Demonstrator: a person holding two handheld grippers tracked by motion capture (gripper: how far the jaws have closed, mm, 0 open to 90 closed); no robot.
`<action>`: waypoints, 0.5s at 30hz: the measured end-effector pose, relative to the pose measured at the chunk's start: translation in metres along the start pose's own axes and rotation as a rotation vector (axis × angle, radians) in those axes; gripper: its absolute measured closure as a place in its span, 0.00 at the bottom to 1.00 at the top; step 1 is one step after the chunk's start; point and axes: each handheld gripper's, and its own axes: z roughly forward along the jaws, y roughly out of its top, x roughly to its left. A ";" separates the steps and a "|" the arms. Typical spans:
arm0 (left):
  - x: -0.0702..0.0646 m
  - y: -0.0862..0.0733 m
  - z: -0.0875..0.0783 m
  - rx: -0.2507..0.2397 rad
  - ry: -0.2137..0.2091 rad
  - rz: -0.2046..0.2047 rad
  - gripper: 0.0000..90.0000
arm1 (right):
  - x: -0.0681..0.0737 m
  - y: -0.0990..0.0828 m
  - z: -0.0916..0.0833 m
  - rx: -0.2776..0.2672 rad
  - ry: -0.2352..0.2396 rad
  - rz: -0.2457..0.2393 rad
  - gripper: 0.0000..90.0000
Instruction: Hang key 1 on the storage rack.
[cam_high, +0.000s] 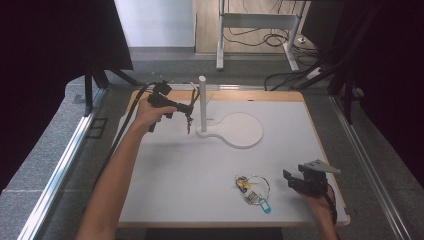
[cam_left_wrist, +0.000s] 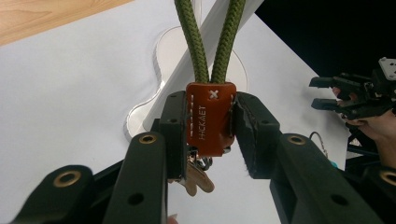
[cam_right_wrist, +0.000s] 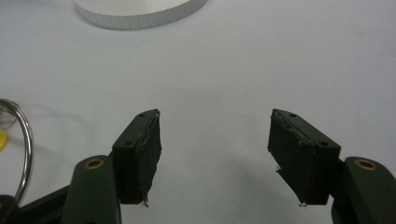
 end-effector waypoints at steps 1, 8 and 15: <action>-0.001 0.000 0.000 0.000 0.004 0.003 0.73 | 0.000 0.000 0.000 -0.001 0.000 0.000 0.39; -0.008 -0.003 0.002 0.003 0.051 0.032 0.66 | -0.001 0.001 -0.003 -0.013 -0.002 0.007 0.39; -0.023 -0.012 -0.001 -0.004 0.119 0.084 0.59 | 0.000 0.002 -0.005 -0.031 0.006 0.017 0.39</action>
